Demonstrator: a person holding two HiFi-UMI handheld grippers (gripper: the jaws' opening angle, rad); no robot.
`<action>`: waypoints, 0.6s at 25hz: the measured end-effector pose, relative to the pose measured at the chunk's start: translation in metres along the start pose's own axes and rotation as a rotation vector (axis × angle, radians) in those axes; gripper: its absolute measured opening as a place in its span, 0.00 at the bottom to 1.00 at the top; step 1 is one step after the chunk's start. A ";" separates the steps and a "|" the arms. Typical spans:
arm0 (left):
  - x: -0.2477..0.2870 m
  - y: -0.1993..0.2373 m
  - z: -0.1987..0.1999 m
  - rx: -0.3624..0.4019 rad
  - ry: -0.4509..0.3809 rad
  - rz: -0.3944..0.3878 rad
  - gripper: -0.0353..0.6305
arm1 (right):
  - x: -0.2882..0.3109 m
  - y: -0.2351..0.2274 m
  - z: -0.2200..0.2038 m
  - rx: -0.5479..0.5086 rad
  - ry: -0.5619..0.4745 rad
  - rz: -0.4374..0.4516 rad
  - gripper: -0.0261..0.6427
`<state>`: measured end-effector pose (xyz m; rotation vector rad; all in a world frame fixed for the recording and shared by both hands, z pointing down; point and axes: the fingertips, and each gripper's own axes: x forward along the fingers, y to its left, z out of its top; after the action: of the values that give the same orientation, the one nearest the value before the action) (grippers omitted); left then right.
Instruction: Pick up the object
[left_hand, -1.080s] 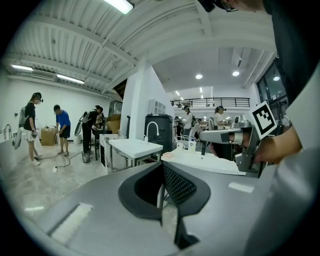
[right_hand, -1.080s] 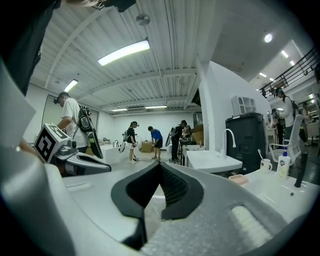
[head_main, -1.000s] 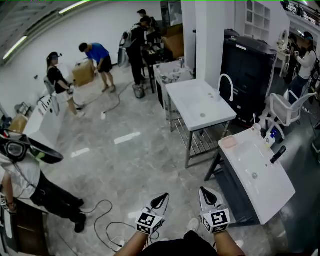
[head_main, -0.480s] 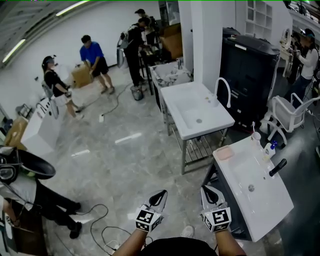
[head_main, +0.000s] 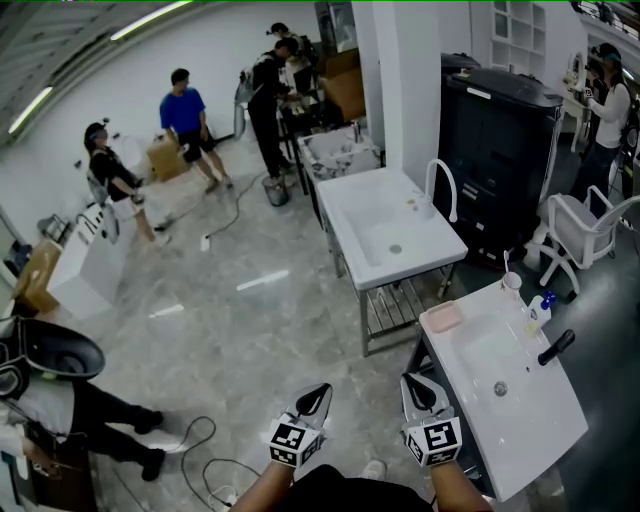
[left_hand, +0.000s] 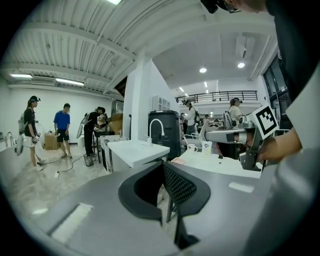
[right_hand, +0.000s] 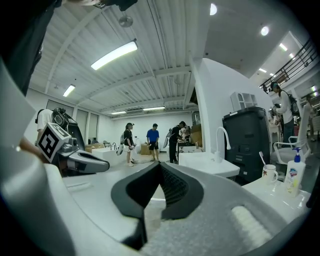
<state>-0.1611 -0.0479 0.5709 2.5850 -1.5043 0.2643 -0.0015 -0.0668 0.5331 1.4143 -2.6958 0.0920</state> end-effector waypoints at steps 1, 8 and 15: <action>0.002 0.000 0.000 -0.003 0.002 0.003 0.08 | -0.001 -0.003 -0.001 0.005 0.000 -0.001 0.04; 0.035 0.000 0.004 -0.021 0.007 -0.028 0.08 | 0.007 -0.031 0.000 0.012 0.005 -0.039 0.04; 0.103 0.015 0.022 0.005 -0.009 -0.117 0.08 | 0.044 -0.073 0.009 0.010 -0.002 -0.113 0.04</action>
<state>-0.1228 -0.1469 0.5729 2.6691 -1.3502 0.2442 0.0331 -0.1453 0.5294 1.5664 -2.6135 0.0961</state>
